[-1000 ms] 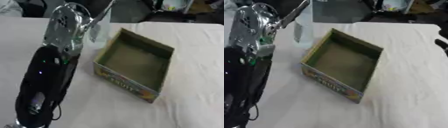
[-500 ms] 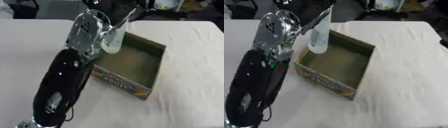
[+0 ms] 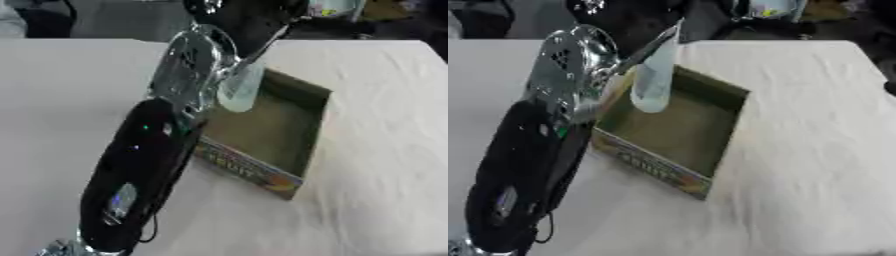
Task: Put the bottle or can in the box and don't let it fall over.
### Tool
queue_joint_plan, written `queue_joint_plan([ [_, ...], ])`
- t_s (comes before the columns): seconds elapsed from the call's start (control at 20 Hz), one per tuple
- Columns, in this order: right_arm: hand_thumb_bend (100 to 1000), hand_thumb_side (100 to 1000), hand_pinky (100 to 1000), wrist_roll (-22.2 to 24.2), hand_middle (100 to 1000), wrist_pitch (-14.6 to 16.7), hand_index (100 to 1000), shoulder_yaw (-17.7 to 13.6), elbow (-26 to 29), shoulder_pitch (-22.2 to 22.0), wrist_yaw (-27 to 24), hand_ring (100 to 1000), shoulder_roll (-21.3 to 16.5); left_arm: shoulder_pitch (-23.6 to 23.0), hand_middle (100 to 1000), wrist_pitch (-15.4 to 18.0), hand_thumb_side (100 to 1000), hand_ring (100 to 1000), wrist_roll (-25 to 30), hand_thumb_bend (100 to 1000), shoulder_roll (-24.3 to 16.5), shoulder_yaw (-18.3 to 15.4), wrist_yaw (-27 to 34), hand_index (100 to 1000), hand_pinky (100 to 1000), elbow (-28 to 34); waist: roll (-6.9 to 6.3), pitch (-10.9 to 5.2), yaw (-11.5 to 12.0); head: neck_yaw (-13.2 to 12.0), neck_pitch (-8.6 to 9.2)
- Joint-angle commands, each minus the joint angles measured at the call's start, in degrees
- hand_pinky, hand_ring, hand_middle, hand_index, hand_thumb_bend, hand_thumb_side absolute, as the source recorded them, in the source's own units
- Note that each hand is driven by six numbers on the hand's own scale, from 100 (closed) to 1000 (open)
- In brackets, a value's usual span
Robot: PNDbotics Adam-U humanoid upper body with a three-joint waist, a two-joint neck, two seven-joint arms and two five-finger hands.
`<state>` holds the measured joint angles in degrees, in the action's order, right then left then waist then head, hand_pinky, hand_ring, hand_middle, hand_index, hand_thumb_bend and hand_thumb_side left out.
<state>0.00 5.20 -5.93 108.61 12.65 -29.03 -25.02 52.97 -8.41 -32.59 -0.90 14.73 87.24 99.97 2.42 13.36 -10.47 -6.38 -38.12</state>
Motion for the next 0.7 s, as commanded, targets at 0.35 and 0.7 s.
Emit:
queue_joint_plan([
  [0.35,100,606,892,0.2,848,0.2,940,-0.4,0.6,0.3,0.6,915,-0.4,-2.5,100,-1.7,1000,100,1.3,670,1.5,0.6,-0.6,986,100,-2.1,0.45,0.03,0.4,1.4,1.26],
  [0.7,100,609,893,-0.1,847,0.2,940,-0.7,0.6,-0.1,0.8,915,-0.2,-4.8,100,-3.2,1000,100,3.8,668,2.0,1.0,-1.2,971,100,-4.7,0.48,0.29,1.2,1.9,1.44],
])
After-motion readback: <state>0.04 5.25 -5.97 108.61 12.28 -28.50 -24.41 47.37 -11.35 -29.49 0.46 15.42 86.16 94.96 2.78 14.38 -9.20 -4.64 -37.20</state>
